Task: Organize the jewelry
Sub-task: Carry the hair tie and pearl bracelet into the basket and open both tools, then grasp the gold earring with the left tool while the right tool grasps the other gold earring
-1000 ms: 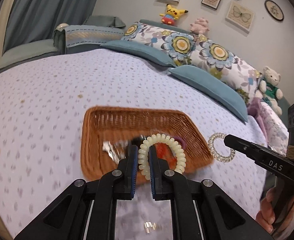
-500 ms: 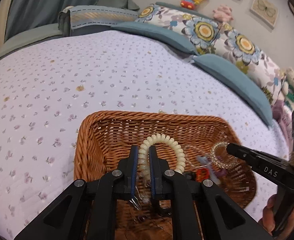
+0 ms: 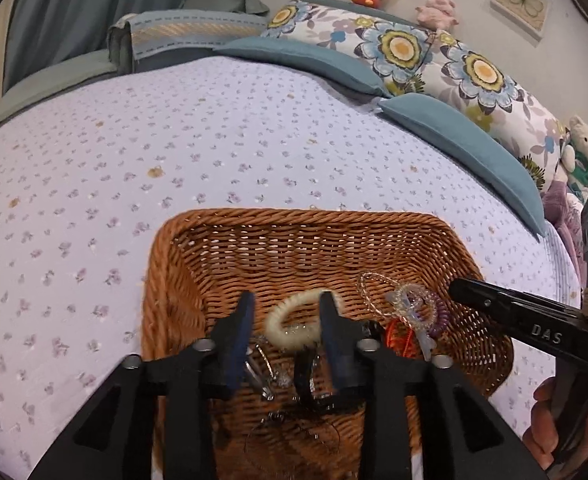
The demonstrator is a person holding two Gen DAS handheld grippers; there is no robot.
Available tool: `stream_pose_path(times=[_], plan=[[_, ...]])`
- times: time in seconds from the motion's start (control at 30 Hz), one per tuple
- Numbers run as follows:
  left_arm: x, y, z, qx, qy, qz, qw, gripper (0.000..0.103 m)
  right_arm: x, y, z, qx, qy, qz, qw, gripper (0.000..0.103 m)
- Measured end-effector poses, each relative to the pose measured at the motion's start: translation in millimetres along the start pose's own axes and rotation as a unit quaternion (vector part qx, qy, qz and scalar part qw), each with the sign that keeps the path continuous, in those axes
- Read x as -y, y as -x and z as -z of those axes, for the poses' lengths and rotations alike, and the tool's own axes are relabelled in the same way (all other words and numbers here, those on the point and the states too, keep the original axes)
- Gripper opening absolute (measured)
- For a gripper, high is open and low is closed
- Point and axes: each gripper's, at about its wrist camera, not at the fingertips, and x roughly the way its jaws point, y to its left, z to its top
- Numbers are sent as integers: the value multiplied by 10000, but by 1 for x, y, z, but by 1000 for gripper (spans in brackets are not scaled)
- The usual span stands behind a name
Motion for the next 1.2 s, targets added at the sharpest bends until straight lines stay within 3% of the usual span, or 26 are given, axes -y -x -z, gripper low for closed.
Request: stream_pose_path(times=[0.27, 0.57, 0.8, 0.97, 1.2], plan=[[6, 72, 26, 323, -21, 241, 9992, 42, -2, 70, 29, 358, -114, -156, 9992, 45], [12, 137, 78, 465, -171, 496, 9975, 43, -16, 133, 89, 612, 328, -26, 9976, 45], [18, 127, 118, -53, -723, 816, 9940, 43, -7, 136, 142, 326, 354, 47, 9988, 45], [20, 101, 142, -569, -1366, 874, 9851, 43, 7, 126, 166, 110, 80, 59, 9999, 45], [27, 71, 161, -950, -1952, 864, 9723, 43, 9, 98, 188, -93, 90, 246, 9996, 45]])
